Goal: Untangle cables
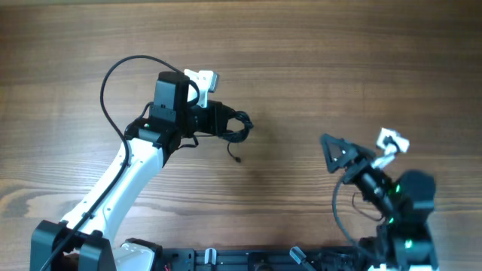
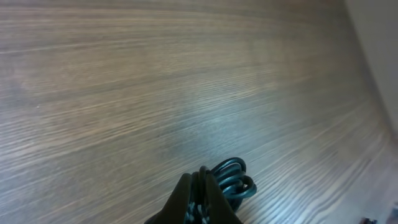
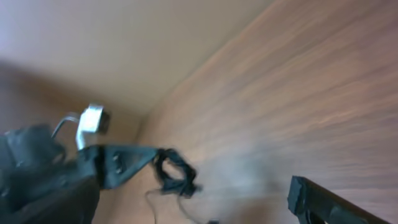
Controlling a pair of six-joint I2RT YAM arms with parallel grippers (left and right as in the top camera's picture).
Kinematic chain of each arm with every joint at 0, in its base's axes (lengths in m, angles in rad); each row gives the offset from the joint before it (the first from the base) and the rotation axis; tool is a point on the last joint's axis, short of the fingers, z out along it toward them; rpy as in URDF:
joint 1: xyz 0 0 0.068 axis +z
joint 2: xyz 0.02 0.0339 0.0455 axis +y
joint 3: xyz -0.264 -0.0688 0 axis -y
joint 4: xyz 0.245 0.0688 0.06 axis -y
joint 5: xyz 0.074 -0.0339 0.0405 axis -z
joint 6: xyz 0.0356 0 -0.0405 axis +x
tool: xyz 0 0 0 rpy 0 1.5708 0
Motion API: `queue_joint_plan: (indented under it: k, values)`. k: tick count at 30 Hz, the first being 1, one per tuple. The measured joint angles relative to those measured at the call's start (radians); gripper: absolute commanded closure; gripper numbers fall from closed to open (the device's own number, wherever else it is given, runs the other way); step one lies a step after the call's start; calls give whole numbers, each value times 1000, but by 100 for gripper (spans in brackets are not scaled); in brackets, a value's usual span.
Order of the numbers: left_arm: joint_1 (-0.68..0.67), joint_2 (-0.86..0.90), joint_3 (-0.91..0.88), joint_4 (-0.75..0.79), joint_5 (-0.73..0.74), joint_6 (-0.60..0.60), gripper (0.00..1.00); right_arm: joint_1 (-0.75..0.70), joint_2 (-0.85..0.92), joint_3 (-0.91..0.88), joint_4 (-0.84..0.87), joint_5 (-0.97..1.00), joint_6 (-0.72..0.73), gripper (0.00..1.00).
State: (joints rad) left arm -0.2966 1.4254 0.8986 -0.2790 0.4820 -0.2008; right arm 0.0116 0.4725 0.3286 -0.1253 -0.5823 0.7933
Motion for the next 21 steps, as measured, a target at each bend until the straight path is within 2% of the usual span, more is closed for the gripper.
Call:
queue_joint_plan:
  k: [2,4,7,9,11,12,15,17,19,21]
  values:
    - [0,0,0,11,62,-7,96,3,225,73,95,-188,-86,7]
    - [0,-1,-1,8,147,-11,96,40,388,75,223,-302,-138,8]
    - [10,-3,-2,11,272,-48,96,163,623,72,452,-404,-167,9]
    - [28,-3,-2,8,339,-69,96,252,730,74,558,-393,-171,12]
    - [38,-3,-2,-13,372,-78,96,302,805,74,614,-337,-173,24]
    - [40,-3,-2,-33,389,-82,96,309,832,74,630,-307,-170,26]
    - [40,-3,-2,-35,433,-84,96,309,847,74,648,-272,-163,45]
    - [40,-3,-2,-35,466,-89,96,309,847,74,671,-267,-155,61]
    - [40,-3,-2,-35,494,-90,96,309,848,74,696,-271,-134,73]
    - [42,-3,-2,-35,502,-90,96,310,848,74,739,-297,-109,94]
